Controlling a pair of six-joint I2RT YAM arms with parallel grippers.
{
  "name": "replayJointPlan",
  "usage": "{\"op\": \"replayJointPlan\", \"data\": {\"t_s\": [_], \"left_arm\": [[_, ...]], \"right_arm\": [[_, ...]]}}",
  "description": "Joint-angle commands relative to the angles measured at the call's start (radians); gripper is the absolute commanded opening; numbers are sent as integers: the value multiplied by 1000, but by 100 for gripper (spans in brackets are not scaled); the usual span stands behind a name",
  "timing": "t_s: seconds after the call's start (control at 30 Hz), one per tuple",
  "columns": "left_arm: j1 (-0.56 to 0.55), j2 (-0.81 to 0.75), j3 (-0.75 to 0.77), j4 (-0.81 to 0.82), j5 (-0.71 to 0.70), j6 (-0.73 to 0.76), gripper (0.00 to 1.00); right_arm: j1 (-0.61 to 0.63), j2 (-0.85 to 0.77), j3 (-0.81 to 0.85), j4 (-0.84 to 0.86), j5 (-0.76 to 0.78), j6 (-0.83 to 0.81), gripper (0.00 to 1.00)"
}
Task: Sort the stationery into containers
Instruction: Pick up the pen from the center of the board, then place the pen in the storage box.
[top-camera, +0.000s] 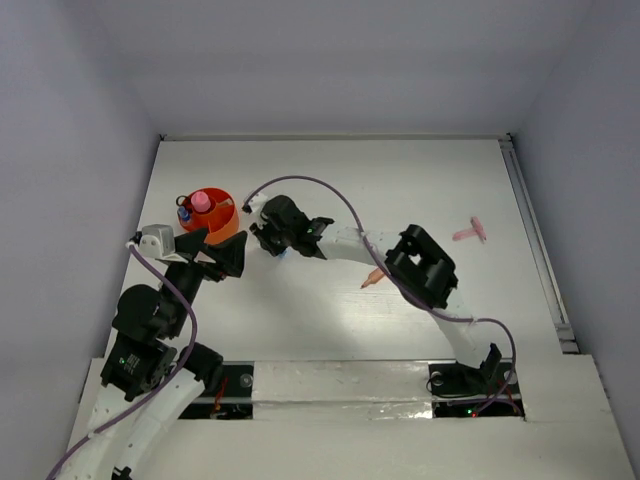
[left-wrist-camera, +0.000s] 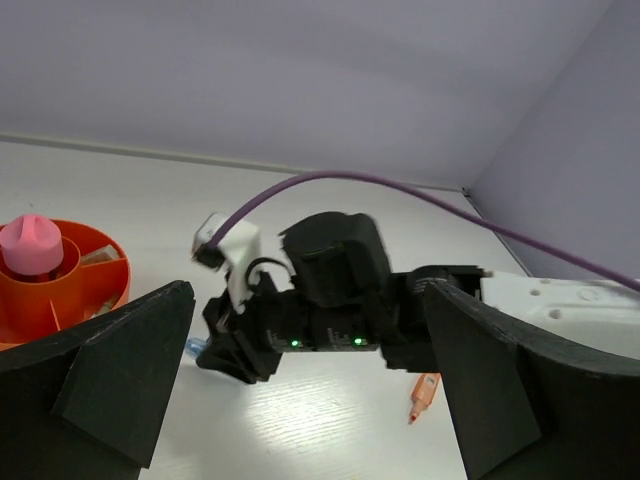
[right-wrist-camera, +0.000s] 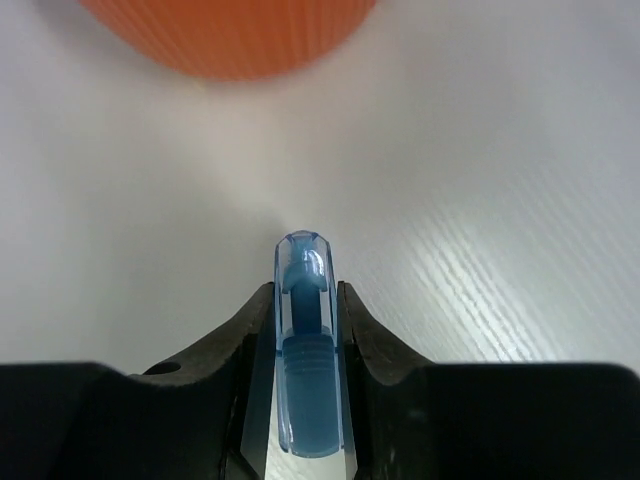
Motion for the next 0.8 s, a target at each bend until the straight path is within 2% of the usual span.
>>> {"op": "replayJointPlan", "data": {"t_s": [0.0,0.03,0.13,0.33,0.6,0.77], "left_arm": [[11,-3,-2,60,14,11,99],[11,-5,-2,60,14,11,99],[11,-12,-3,60,12,9,99],[20,-19,-5,62,16,9,99],[20,-23,-6,65,29,7,99],[20,-26,-6,65,32,7,99]], "right_arm": [[1,-157,-86,414,-31,174,0],[1,-160,-96,515,-37,229,0],[1,-123,-87,678,-48,327,0],[1,21,37,850,-63,431,0],[1,200,278,935,-62,482,0],[1,268,355,941,-55,502,0]]}}
